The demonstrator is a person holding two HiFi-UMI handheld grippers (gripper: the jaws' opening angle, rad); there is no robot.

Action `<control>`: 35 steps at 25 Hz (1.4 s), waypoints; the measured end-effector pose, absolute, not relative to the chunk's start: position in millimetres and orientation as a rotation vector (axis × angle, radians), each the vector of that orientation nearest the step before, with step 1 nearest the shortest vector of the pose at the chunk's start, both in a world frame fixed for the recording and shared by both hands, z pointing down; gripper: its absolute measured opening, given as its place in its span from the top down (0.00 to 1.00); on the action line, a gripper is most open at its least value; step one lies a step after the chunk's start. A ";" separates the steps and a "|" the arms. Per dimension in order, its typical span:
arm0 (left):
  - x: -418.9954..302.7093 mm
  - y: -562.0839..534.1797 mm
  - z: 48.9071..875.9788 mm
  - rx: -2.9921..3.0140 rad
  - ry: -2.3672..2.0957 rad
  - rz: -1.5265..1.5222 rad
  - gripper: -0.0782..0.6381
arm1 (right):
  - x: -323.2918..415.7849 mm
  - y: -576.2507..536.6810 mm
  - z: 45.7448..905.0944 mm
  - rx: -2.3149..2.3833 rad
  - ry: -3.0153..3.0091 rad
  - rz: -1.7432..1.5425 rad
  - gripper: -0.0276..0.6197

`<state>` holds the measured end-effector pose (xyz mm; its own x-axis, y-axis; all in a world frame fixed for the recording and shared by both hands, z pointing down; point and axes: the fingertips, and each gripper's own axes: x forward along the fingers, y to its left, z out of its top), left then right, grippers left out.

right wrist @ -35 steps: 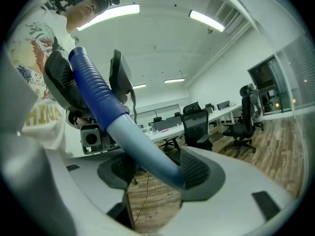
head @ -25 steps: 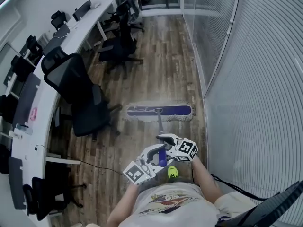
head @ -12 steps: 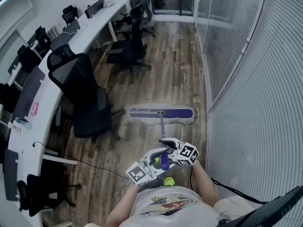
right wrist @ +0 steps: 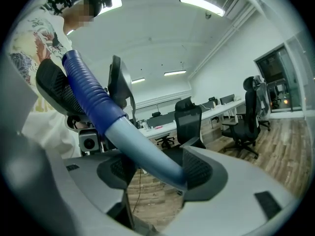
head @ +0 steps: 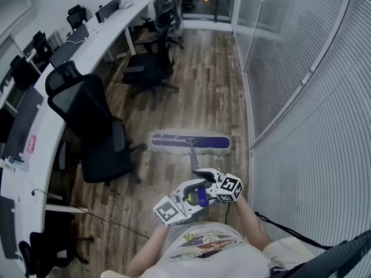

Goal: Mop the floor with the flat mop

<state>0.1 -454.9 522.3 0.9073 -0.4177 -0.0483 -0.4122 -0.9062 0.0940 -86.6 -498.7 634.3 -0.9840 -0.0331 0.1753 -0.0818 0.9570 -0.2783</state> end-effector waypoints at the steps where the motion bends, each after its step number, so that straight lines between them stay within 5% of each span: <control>1: -8.7 -469.9 518.7 2.985 -0.654 -0.120 0.55 | -94.2 -513.6 630.2 0.093 -2.941 0.434 0.57; 13: -96.3 -595.2 498.2 2.993 -0.587 -0.189 0.55 | -174.0 -641.2 608.4 0.182 -2.981 0.463 0.57; 35: -108.4 -634.6 498.0 2.958 -0.618 -0.163 0.55 | -183.7 -677.7 606.0 0.074 -2.958 0.457 0.56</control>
